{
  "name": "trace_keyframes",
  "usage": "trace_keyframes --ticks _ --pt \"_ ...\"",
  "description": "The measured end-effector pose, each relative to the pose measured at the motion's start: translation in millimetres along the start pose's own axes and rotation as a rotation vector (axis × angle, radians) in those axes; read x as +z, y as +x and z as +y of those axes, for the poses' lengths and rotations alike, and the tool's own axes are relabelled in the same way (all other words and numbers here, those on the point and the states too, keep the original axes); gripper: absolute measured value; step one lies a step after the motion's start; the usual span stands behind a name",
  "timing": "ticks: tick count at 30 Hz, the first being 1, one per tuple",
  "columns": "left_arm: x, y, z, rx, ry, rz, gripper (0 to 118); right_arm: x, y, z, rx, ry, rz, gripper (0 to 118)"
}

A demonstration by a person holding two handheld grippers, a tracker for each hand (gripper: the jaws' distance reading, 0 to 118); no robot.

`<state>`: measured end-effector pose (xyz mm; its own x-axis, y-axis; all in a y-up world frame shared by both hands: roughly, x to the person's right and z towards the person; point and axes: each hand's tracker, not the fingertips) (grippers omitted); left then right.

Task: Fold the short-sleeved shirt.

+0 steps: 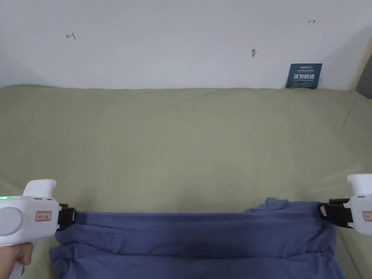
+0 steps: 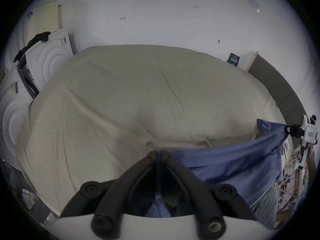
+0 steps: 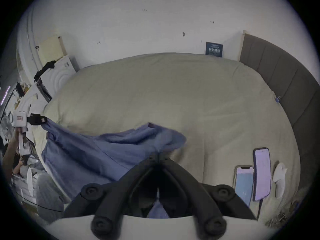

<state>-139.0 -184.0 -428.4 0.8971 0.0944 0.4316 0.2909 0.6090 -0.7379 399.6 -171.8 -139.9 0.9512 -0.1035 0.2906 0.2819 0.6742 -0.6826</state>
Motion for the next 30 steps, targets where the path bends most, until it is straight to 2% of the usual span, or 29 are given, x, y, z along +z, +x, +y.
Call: trace_keyframes --ticks 5,9,18,22,23,24,25,26,27,28,29,30 --pt "45 2 -44 -0.021 0.039 -0.012 2 49 -12 -50 0.038 0.050 0.004 2" --pt "69 -3 -83 -0.001 0.064 -0.014 2 72 -14 -98 0.028 0.059 0.022 2" --pt "59 -14 -139 -0.003 -0.001 -0.035 2 58 -2 -165 0.016 -0.019 0.034 2" --pt "44 -28 -148 0.017 -0.030 -0.045 2 49 1 -170 0.032 -0.054 0.032 2" --pt "42 -29 -149 0.015 -0.031 -0.043 9 48 1 -169 0.040 -0.053 0.025 9" --pt "42 -29 -149 0.012 -0.030 -0.042 33 48 1 -166 0.040 -0.057 0.028 29" --pt "44 -28 -149 0.009 -0.014 -0.020 77 48 0 -162 0.040 -0.080 0.020 64" --pt "46 -28 -147 0.008 0.000 -0.014 118 51 -4 -158 0.057 -0.086 -0.011 109" --pt "48 -28 -144 0.021 0.014 -0.041 114 54 -6 -155 0.074 -0.073 -0.028 118" --pt "57 -28 -139 0.074 0.135 -0.082 112 61 -9 -149 0.079 -0.025 0.002 118" --pt "66 -20 -136 0.076 0.100 -0.068 112 68 -13 -138 0.086 0.052 -0.003 118" --pt "73 -13 -129 0.082 0.102 -0.069 112 75 -22 -130 0.067 0.052 0.003 118"
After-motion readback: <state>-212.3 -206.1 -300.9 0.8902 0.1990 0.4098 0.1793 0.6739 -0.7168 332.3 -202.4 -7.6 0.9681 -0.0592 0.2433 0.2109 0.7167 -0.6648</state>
